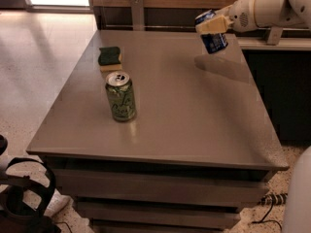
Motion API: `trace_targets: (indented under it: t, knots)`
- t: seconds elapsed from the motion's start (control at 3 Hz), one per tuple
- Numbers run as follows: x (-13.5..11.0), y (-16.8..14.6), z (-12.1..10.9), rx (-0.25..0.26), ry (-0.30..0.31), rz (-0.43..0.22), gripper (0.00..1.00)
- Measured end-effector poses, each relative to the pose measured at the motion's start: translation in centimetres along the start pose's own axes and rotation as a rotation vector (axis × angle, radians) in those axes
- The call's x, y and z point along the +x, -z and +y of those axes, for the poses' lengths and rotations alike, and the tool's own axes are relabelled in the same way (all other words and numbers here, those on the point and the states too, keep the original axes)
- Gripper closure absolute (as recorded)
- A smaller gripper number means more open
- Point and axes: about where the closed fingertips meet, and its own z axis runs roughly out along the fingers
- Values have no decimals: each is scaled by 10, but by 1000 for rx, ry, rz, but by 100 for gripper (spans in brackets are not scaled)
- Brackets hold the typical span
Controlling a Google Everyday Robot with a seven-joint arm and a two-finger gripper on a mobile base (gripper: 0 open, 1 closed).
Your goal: Place pepsi can upright
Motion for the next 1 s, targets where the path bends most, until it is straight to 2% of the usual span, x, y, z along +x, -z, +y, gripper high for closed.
trace_targets:
  t: [0.33,0.67,1.0]
  knots:
    - [14,-9,15,-33,16,-78,100]
    - [21,-17,27,-61,28,-130,100]
    - [19,-20,32,-74,46,-184,100]
